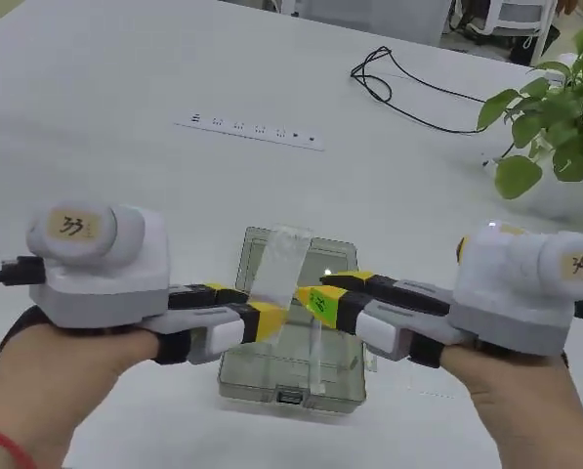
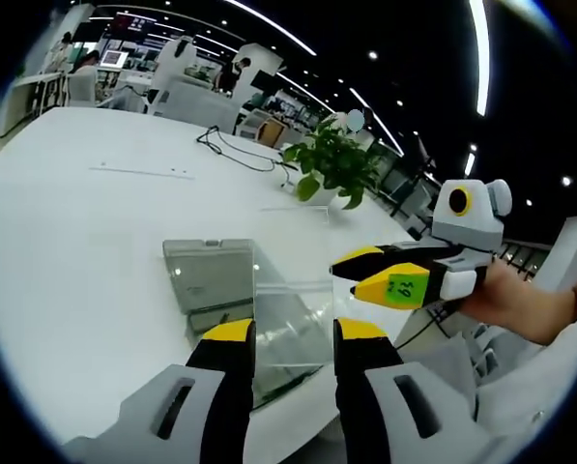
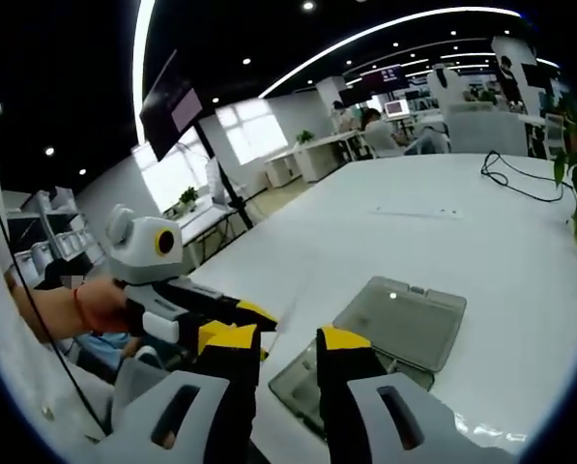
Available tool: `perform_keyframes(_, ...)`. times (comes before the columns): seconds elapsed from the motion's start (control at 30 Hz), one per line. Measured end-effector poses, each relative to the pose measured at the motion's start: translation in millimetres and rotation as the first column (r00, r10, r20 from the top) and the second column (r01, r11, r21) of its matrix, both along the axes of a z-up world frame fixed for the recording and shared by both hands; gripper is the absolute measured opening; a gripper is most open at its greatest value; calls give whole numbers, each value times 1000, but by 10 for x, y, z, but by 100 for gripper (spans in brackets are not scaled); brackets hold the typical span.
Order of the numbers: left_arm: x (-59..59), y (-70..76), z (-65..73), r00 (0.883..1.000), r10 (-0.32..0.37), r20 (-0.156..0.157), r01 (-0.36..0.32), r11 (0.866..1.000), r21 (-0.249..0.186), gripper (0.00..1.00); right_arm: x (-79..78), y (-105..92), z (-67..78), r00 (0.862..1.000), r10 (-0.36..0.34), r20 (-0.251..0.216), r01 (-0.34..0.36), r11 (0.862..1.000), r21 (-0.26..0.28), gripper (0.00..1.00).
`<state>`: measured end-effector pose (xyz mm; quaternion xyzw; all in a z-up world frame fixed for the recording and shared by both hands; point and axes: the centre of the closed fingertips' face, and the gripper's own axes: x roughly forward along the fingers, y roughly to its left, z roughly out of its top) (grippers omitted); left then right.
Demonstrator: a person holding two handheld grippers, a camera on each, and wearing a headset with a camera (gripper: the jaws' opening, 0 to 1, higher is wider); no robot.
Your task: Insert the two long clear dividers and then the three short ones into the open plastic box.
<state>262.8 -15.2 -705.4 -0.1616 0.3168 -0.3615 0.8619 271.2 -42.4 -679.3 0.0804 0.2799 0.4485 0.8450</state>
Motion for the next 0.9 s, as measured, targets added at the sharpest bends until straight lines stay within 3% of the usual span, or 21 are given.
perform_keyframes(0.4,-14,-57,14,1000,-24,20,24,1000,13,30,19,97,-45,999,-22,-38,23,1000,14,14)
perform_keyframes(0.47,-11,-61,24,999,-25,23,24,1000,13,30,15,104,-47,999,-26,-48,27,999,19,9)
perform_keyframes(0.63,17,-72,24,1000,-12,29,12,1000,10,31,41,103,-36,996,-67,-63,68,997,18,7)
perform_keyframes(0.73,14,-59,-1,999,-20,39,19,999,35,24,50,96,-33,995,-78,-68,79,997,17,7)
perform_keyframes(0.9,-11,-78,7,999,-36,41,35,999,22,28,42,92,-51,994,-71,-77,72,997,9,7)
